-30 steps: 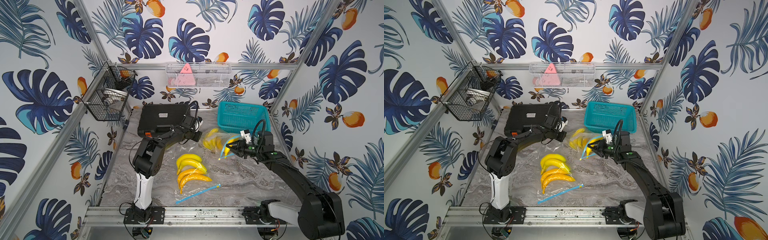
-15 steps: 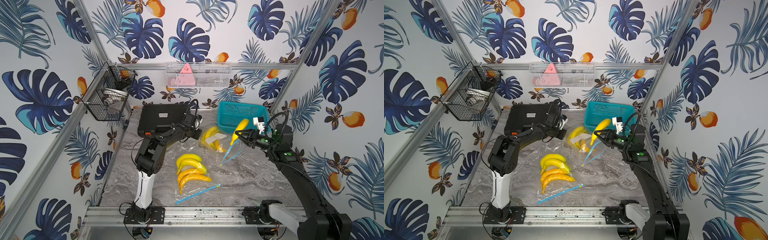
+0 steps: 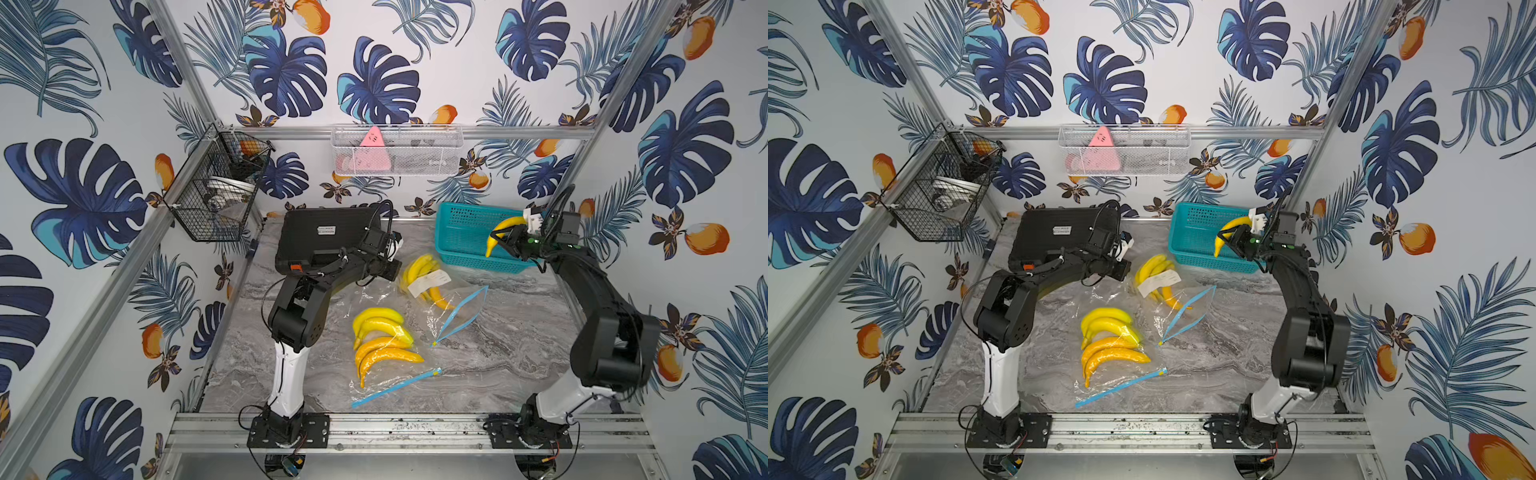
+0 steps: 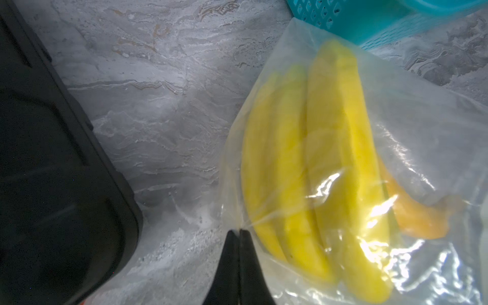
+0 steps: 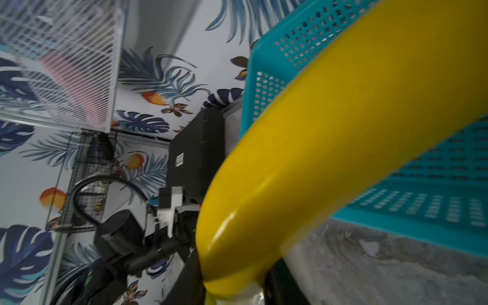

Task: Open the zip-top bag and take out the banana
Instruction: Place the banana in the basket.

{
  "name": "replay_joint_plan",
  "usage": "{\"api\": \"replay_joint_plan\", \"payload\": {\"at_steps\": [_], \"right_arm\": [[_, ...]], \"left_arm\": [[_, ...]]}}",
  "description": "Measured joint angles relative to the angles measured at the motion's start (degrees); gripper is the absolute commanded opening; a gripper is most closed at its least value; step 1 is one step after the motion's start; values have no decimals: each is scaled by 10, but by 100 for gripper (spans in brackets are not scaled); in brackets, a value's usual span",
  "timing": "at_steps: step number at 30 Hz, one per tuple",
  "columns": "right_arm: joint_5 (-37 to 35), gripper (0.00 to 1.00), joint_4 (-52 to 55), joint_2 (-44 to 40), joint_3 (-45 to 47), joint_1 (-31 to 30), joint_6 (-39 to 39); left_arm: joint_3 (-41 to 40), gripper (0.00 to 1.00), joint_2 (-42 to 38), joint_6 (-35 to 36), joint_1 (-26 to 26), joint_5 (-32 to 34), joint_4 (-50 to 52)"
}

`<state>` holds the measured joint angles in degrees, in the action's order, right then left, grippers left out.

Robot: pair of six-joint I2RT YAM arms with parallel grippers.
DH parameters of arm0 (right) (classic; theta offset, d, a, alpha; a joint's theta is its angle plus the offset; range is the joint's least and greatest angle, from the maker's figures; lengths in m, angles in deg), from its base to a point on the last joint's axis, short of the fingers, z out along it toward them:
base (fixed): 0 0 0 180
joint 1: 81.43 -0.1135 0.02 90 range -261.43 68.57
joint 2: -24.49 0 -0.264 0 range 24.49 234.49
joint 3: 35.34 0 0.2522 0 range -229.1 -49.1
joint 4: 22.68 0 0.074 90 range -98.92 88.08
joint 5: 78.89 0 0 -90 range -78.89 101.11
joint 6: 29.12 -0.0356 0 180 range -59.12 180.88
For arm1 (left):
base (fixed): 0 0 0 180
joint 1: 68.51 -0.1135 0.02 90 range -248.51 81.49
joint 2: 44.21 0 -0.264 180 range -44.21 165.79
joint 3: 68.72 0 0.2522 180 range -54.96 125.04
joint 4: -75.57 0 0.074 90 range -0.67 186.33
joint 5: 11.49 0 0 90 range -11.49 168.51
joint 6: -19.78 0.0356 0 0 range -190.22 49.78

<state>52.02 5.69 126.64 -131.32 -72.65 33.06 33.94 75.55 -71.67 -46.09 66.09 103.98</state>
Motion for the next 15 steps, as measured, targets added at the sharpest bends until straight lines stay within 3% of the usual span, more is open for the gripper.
{"api": "replay_joint_plan", "payload": {"at_steps": [1,3,4,10,12,15], "right_arm": [[-7,22,0,25,-17,0,3],[-26,42,3,70,-48,0,7],[-32,46,4,79,-53,0,9],[-73,87,7,42,-21,7,24],[-86,92,6,-26,27,9,32],[-103,84,14,-155,85,10,50]], "left_arm": [[1,0,0,0,0,-1,0],[2,0,0,0,0,-3,0],[2,0,-1,0,0,-4,0],[7,0,-1,0,0,-11,4],[11,0,2,-1,0,-14,5],[17,0,7,-2,0,-19,6]]}}
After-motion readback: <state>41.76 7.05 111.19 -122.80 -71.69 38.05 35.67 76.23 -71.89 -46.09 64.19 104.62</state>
